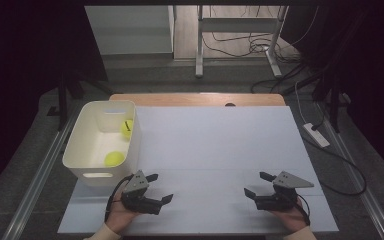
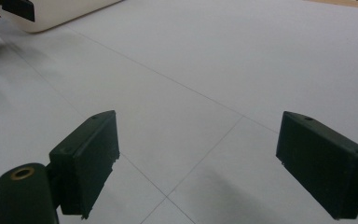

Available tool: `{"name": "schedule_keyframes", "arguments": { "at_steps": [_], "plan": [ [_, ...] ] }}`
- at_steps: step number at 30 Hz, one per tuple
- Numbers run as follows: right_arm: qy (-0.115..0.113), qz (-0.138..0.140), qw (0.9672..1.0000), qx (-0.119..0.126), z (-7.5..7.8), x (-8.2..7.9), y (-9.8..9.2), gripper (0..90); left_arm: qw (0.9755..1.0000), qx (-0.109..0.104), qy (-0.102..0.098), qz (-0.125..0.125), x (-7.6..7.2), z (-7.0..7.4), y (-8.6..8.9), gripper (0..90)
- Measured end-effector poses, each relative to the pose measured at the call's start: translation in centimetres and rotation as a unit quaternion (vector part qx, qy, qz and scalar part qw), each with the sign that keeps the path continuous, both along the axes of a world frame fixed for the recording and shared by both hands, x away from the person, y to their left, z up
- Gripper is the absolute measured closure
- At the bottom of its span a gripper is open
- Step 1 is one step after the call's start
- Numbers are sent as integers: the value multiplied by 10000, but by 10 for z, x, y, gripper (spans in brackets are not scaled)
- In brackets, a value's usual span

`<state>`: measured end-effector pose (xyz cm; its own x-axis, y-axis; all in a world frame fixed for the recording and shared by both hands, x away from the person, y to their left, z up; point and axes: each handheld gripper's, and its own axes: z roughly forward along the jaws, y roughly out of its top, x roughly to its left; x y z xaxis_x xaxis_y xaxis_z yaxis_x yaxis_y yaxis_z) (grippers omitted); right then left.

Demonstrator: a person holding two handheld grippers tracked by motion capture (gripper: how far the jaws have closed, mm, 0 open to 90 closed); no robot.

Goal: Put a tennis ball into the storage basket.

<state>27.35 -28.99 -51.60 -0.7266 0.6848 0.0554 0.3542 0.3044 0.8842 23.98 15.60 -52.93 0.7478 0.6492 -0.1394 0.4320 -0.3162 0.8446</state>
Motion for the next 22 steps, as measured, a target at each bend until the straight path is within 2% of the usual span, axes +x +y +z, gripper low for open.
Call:
{"name": "schedule_keyframes", "arguments": {
  "at_steps": [2, 13, 22],
  "plan": [
    [2, 3, 10000, -4, 0, 0, 0, 132, 10000, 12, -42, 16, -1, 0, 3, 110],
    [10, 57, 10000, -13, -1, 0, 0, 132, 9999, -86, 1, 146, -2, 0, 14, 112],
    [44, 118, 9999, -28, -2, 0, 1, 130, 9999, -105, 28, 131, -1, -1, 14, 111]
  ]
}}
